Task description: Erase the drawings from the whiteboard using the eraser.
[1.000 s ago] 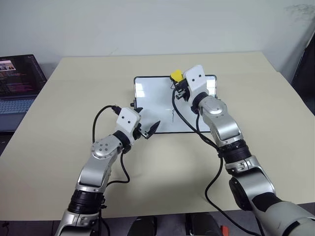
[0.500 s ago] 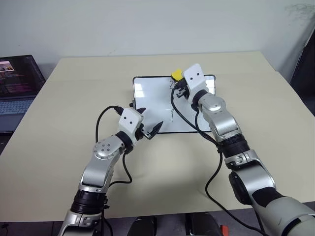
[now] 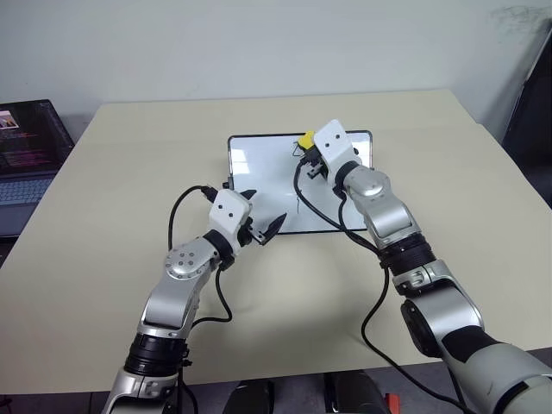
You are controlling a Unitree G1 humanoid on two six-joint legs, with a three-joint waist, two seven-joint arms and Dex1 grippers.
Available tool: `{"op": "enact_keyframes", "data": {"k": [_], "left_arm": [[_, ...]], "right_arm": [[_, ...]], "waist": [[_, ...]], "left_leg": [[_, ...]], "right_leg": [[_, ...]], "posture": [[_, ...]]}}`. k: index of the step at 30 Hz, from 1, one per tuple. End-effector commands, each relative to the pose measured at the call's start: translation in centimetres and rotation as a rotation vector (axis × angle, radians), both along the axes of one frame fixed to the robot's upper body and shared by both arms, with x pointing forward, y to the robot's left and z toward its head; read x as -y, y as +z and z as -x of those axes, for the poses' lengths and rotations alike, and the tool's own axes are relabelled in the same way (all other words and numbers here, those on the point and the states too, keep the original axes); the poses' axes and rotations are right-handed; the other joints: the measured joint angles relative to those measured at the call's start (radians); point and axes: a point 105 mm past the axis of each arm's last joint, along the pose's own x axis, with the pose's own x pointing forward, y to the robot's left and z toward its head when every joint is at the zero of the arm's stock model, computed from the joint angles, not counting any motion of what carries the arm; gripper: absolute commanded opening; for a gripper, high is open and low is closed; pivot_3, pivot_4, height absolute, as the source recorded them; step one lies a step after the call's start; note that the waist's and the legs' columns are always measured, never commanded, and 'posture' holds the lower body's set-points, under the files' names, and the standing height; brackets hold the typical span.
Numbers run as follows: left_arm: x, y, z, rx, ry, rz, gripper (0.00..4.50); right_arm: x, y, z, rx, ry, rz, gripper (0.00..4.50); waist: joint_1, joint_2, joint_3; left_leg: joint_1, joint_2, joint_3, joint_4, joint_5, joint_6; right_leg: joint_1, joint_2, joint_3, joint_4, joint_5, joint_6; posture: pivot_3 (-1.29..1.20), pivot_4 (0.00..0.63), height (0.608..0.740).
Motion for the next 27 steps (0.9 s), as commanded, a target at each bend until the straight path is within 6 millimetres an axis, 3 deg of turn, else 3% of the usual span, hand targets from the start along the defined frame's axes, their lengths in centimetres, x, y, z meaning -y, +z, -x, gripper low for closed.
{"op": "enact_keyframes", "data": {"k": [1, 11, 27], "left_arm": [[-0.1, 2.0, 0.3, 0.075, 0.008, 0.006, 4.5], [-0.7, 2.0, 0.5, 0.074, 0.041, 0.009, 4.5], [-0.3, 1.8, 0.4, 0.071, 0.025, 0.008, 4.5]], "right_arm": [[-1.3, 0.6, 0.6, 0.017, 0.045, 0.004, 1.14], [-3.2, -0.7, 2.0, -0.02, 0.122, 0.019, 1.14], [-1.7, 4.7, 1.2, 0.16, 0.057, -0.085, 1.14]], "waist": [[0.0, 0.0, 0.0], [0.001, 0.0, 0.0], [0.0, 0.0, 0.0]], "left_leg": [[0.0, 0.0, 0.0, 0.0, 0.0, 0.0], [0.0, 0.0, 0.0, 0.001, 0.0, 0.0], [0.0, 0.0, 0.0, 0.0, 0.0, 0.0]], "right_leg": [[0.0, 0.0, 0.0, 0.0, 0.0, 0.0], [0.0, 0.0, 0.0, 0.0, 0.0, 0.0], [0.0, 0.0, 0.0, 0.0, 0.0, 0.0]], "posture": [[0.0, 0.15, 0.74], [0.0, 0.15, 0.74], [0.0, 0.15, 0.74]]}}
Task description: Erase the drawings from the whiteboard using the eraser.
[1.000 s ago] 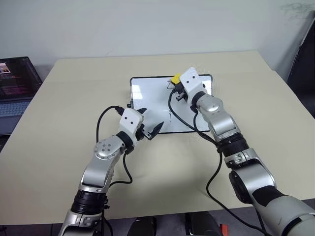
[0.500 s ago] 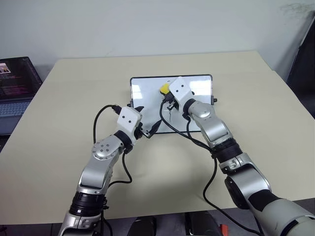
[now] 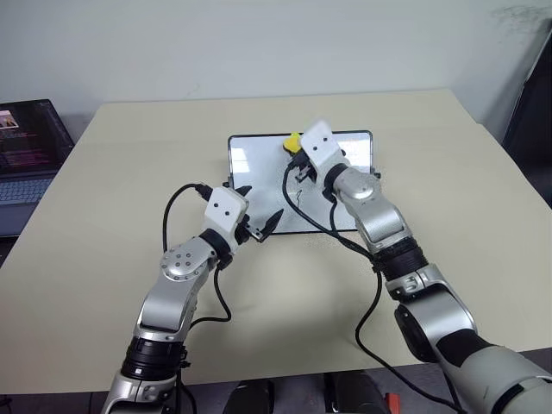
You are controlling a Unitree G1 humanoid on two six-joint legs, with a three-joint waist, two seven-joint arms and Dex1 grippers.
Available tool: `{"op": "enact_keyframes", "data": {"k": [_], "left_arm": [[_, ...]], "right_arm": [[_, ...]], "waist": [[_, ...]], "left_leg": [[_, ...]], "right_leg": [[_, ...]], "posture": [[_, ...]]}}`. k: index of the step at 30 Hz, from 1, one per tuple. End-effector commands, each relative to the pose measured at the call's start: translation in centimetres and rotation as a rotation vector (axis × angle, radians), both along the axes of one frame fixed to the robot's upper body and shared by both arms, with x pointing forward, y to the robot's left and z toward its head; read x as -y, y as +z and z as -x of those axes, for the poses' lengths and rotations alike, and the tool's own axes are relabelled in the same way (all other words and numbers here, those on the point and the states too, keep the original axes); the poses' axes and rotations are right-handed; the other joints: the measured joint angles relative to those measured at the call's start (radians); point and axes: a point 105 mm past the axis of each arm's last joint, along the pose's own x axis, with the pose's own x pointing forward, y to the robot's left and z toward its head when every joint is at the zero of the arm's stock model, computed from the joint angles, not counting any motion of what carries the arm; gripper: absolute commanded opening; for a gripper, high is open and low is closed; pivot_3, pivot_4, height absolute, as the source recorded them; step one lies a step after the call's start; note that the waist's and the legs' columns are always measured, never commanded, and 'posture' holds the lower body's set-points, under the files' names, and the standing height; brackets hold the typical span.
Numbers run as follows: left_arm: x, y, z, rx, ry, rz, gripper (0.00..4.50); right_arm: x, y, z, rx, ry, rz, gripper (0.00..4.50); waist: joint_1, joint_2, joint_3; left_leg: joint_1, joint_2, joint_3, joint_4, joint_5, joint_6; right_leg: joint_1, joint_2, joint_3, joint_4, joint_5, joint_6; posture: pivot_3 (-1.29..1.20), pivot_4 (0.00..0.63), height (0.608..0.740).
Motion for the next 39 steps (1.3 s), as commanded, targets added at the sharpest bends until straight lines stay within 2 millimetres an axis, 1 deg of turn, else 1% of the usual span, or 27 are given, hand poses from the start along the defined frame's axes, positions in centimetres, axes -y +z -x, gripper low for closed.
{"op": "enact_keyframes", "data": {"k": [1, 7, 19, 31, 36, 39], "left_arm": [[0.1, 1.3, 0.1, 0.051, -0.01, 0.002, 4.5], [0.4, 1.4, 0.0, 0.053, -0.02, 0.002, 4.5], [0.3, 1.7, 0.2, 0.062, -0.014, 0.0, 4.5], [0.0, 1.9, 0.2, 0.069, 0.006, 0.003, 4.5], [0.0, 1.9, 0.2, 0.067, 0.007, 0.005, 4.5], [0.1, 1.8, 0.1, 0.066, 0.004, 0.007, 4.5]], "right_arm": [[0.4, 3.2, 0.1, 0.108, -0.012, -0.06, 1.14], [0.6, 2.6, -0.5, 0.1, -0.029, -0.042, 1.14], [0.1, 0.9, -1.7, 0.066, -0.037, 0.059, 1.14], [-1.4, -0.2, -0.7, 0.037, 0.026, 0.077, 1.14], [-0.9, -0.8, -0.7, 0.022, 0.015, 0.085, 1.14], [0.2, -0.8, -1.3, 0.016, -0.03, 0.088, 1.14]], "waist": [[0.0, 0.0, 0.0], [0.0, 0.0, 0.0], [-0.002, 0.0, 0.0], [-0.003, 0.0, 0.0], [-0.002, 0.0, 0.0], [-0.001, 0.0, 0.0]], "left_leg": [[0.0, 0.0, 0.0, 0.0, 0.0, 0.0], [0.0, 0.0, 0.0, 0.0, 0.0, 0.0], [0.0, 0.0, 0.0, 0.0, 0.0, 0.0], [0.0, 0.0, 0.0, 0.0, 0.0, 0.0], [0.0, 0.0, 0.0, 0.0, 0.0, 0.0], [0.0, 0.0, 0.0, 0.0, 0.0, 0.0]], "right_leg": [[0.0, 0.0, 0.0, 0.0, 0.0, 0.0], [0.0, 0.0, 0.0, 0.0, 0.0, 0.0], [0.0, 0.0, 0.0, 0.0, 0.0, 0.0], [0.0, 0.0, 0.0, 0.0, 0.0, 0.0], [0.0, 0.0, 0.0, 0.0, 0.0, 0.0], [0.0, 0.0, 0.0, 0.0, 0.0, 0.0]], "posture": [[0.0, 0.15, 0.74], [0.0, 0.15, 0.74], [0.0, 0.15, 0.74], [0.0, 0.15, 0.74], [0.0, 0.15, 0.74], [0.0, 0.15, 0.74]]}}
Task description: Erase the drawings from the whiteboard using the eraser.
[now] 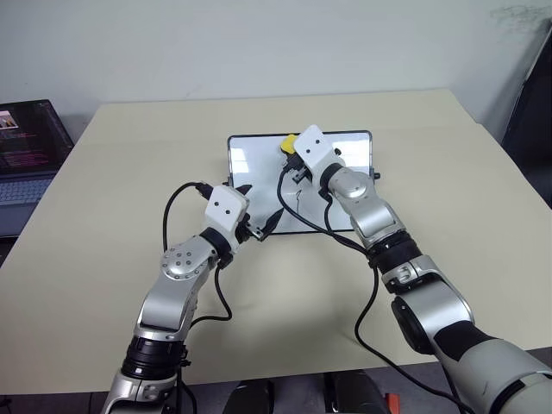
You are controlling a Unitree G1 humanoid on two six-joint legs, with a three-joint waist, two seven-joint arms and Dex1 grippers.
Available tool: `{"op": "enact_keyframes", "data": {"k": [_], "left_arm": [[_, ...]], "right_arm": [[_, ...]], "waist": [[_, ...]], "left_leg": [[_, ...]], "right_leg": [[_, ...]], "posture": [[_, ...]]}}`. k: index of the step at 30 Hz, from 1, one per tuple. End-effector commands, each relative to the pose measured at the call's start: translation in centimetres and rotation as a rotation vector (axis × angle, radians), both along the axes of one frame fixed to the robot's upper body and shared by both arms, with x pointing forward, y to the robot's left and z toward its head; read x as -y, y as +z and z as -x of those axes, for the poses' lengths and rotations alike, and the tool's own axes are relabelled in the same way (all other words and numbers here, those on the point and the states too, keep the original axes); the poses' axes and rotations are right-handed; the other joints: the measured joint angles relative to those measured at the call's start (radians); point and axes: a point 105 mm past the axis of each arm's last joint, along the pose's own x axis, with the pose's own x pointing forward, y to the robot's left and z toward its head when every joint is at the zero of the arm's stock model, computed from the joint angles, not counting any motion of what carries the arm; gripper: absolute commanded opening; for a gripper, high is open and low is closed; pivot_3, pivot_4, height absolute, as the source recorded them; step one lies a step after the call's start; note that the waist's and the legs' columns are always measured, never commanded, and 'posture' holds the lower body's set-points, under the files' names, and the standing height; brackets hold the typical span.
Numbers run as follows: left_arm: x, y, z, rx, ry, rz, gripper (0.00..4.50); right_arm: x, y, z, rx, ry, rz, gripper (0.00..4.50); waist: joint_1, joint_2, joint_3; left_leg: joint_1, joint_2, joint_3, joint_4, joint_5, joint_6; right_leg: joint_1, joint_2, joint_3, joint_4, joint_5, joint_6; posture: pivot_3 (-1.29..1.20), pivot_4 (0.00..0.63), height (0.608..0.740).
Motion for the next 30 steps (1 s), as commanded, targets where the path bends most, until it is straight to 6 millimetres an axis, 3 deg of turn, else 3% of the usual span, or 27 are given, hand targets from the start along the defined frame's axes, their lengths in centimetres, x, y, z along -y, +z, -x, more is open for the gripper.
{"op": "enact_keyframes", "data": {"k": [1, 10, 22, 30], "left_arm": [[0.0, 1.6, 0.2, 0.064, -0.001, 0.007, 4.5], [0.4, 1.6, -0.1, 0.062, -0.018, 0.013, 4.5], [0.5, 1.7, -0.1, 0.065, -0.025, 0.011, 4.5], [0.5, 1.6, 0.0, 0.063, -0.027, 0.01, 4.5]], "right_arm": [[1.1, 1.2, -0.5, 0.039, -0.046, -0.001, 1.14], [4.0, 0.7, -1.8, 0.005, -0.146, -0.017, 1.14], [3.7, 0.4, -1.6, 0.0, -0.143, -0.022, 1.14], [5.1, -0.3, -1.7, -0.012, -0.169, -0.006, 1.14]], "waist": [[0.001, 0.0, 0.0], [0.007, 0.0, 0.0], [0.009, 0.0, 0.0], [0.012, 0.0, 0.0]], "left_leg": [[0.0, 0.0, 0.0, 0.0, 0.0, 0.0], [0.0, -0.001, -0.002, 0.005, 0.0, 0.0], [0.0, -0.001, -0.004, 0.012, 0.0, 0.0], [0.0, -0.001, -0.004, 0.012, 0.0, 0.0]], "right_leg": [[0.0, 0.0, 0.0, 0.0, 0.0, 0.0], [0.003, 0.0, -0.001, 0.001, 0.0, 0.0], [0.006, 0.001, -0.002, 0.002, 0.004, 0.001], [0.006, 0.001, -0.002, 0.001, 0.004, 0.001]], "posture": [[0.0, 0.15, 0.74], [0.0, 0.15, 0.74], [0.0, 0.15, 0.74], [0.0, 0.15, 0.74]]}}
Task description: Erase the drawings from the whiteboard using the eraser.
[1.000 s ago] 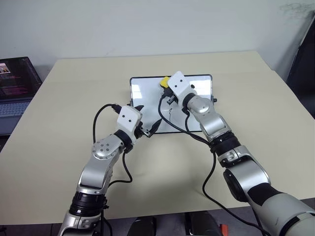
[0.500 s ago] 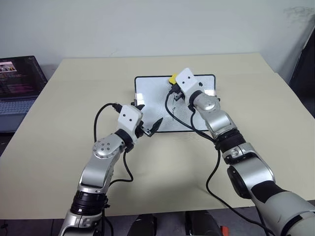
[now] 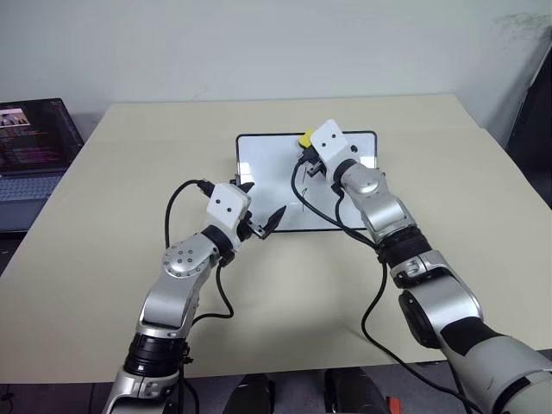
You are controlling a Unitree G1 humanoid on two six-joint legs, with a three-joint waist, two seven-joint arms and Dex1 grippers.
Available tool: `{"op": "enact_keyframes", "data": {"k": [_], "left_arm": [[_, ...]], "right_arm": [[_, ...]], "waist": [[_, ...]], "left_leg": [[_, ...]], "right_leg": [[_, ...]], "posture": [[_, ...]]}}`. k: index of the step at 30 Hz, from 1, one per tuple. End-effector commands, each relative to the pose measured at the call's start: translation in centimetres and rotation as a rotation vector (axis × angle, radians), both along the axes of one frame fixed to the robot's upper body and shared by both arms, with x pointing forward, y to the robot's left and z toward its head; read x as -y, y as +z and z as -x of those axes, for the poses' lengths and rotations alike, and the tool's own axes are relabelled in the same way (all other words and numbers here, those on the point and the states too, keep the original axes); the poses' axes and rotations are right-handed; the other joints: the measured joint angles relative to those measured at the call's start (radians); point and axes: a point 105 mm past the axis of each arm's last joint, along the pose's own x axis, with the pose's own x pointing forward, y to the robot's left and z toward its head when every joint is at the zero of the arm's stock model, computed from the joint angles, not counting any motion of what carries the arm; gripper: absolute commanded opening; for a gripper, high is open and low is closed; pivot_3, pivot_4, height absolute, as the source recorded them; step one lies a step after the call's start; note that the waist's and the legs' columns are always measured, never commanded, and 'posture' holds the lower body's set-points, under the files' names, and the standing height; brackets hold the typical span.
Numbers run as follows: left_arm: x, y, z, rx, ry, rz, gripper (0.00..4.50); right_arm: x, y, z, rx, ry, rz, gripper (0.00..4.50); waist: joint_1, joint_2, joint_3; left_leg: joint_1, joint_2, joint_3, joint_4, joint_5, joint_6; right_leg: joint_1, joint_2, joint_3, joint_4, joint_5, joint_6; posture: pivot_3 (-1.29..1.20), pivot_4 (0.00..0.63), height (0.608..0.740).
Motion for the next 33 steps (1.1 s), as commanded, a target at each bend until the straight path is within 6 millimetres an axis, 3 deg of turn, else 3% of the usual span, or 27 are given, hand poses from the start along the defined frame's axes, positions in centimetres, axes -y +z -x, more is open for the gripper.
{"op": "enact_keyframes", "data": {"k": [1, 11, 21, 26, 33], "left_arm": [[0.2, 1.2, 0.1, 0.053, -0.013, 0.003, 4.5], [0.4, 1.2, 0.1, 0.051, -0.022, 0.0, 4.5], [0.2, 1.3, 0.3, 0.053, -0.027, -0.006, 4.5], [0.3, 1.3, 0.4, 0.052, -0.031, -0.007, 4.5], [0.4, 1.3, 0.4, 0.053, -0.038, -0.007, 4.5]], "right_arm": [[2.3, -0.5, -0.3, -0.013, -0.061, 0.005, 1.14], [3.5, -0.9, 0.3, -0.02, -0.071, 0.008, 1.14], [2.8, 4.3, 1.5, 0.085, -0.001, -0.152, 1.14], [3.1, 5.4, 1.8, 0.104, -0.003, -0.177, 1.14], [3.4, 4.8, 1.6, 0.094, -0.017, -0.169, 1.14]], "waist": [[0.002, 0.0, 0.0], [0.011, 0.0, 0.0], [0.014, 0.0, 0.0], [0.013, 0.0, 0.0], [0.014, 0.0, 0.0]], "left_leg": [[0.0, 0.0, 0.0, 0.0, 0.0, 0.0], [0.0, 0.0, 0.0, 0.0, 0.0, 0.0], [-0.001, 0.0, 0.0, 0.0, 0.0, 0.0], [-0.001, 0.0, 0.001, -0.001, 0.0, 0.0], [-0.001, 0.0, 0.001, -0.001, 0.0, 0.0]], "right_leg": [[0.0, 0.0, 0.0, 0.0, 0.0, 0.0], [0.0, 0.0, 0.0, 0.0, 0.0, 0.0], [-0.001, 0.0, 0.0, -0.001, 0.0, 0.0], [-0.001, 0.0, 0.001, -0.002, 0.0, 0.0], [-0.001, 0.0, 0.001, -0.002, 0.0, 0.0]], "posture": [[0.0, 0.15, 0.74], [0.0, 0.15, 0.74], [0.0, 0.15, 0.74], [0.0, 0.15, 0.74], [0.0, 0.15, 0.74]]}}
